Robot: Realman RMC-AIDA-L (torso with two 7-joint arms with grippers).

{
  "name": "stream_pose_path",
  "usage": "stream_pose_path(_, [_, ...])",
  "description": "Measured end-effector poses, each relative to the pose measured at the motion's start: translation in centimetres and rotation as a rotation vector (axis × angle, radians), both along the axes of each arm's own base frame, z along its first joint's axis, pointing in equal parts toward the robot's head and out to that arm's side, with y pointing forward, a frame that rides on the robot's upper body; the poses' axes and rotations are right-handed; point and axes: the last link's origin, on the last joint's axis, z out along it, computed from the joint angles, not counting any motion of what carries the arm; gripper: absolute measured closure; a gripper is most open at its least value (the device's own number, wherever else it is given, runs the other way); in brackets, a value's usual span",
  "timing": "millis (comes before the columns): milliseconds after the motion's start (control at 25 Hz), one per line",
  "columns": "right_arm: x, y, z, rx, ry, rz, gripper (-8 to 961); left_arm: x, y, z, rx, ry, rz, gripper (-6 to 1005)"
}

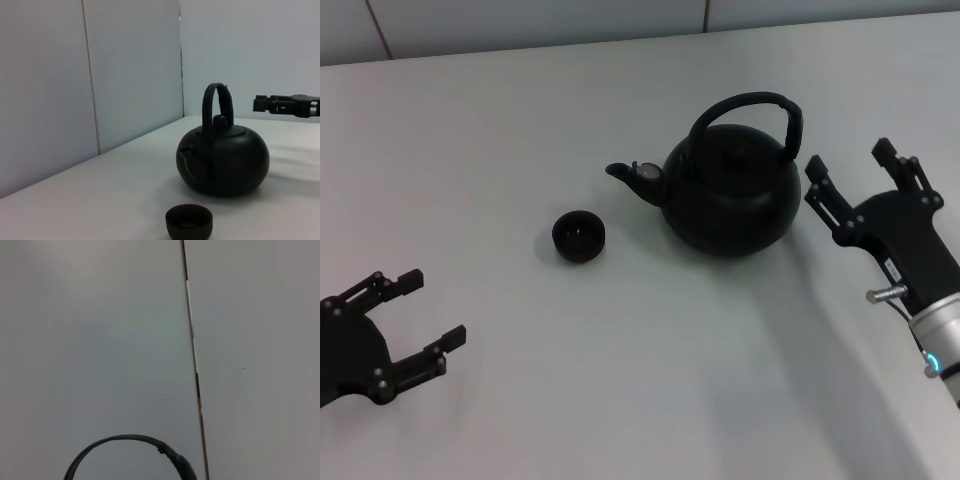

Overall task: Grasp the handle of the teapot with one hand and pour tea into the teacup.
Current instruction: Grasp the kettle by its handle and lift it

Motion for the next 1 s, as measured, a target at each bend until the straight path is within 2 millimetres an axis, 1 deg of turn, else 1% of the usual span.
stream_pose_path(80, [0.0, 0.9, 0.1, -0.012, -0.015, 0.007, 139, 0.0, 0.0, 0.0, 0.002, -0.002, 0.002, 209])
stream_pose_path(120, [0.0, 0.9, 0.1, -0.012, -0.015, 0.007, 139, 0.0, 0.0, 0.0, 0.002, -0.002, 0.002, 209])
stream_pose_path(160, [-0.1, 1.6, 0.1, -0.020, -0.031, 0.012, 139, -0.1, -0.1, 0.1, 0.008, -0.006, 0.006, 209])
stream_pose_path(200, [-0.1, 1.6, 0.1, -0.020, -0.031, 0.012, 139, -0.1, -0.1, 0.1, 0.008, -0.006, 0.006, 209])
stream_pose_path(280, [0.0, 2.5, 0.3, -0.026, -0.048, 0.014, 139, -0.1, -0.1, 0.1, 0.012, -0.010, 0.008, 209])
stream_pose_path(320, [0.0, 2.5, 0.3, -0.026, -0.048, 0.014, 139, 0.0, -0.2, 0.1, 0.014, -0.014, 0.008, 209])
stream_pose_path(560, [-0.2, 4.2, 0.4, -0.053, -0.061, 0.019, 139, 0.1, -0.2, 0.2, 0.019, -0.024, 0.005, 209])
stream_pose_path(680, [-0.3, 4.6, 0.4, -0.065, -0.056, 0.018, 144, 0.2, -0.1, 0.5, 0.034, -0.040, 0.004, 209])
stream_pose_path(1000, [-0.3, 4.8, 0.4, -0.068, -0.058, 0.018, 186, 0.3, 0.0, 0.5, 0.037, -0.044, 0.000, 210])
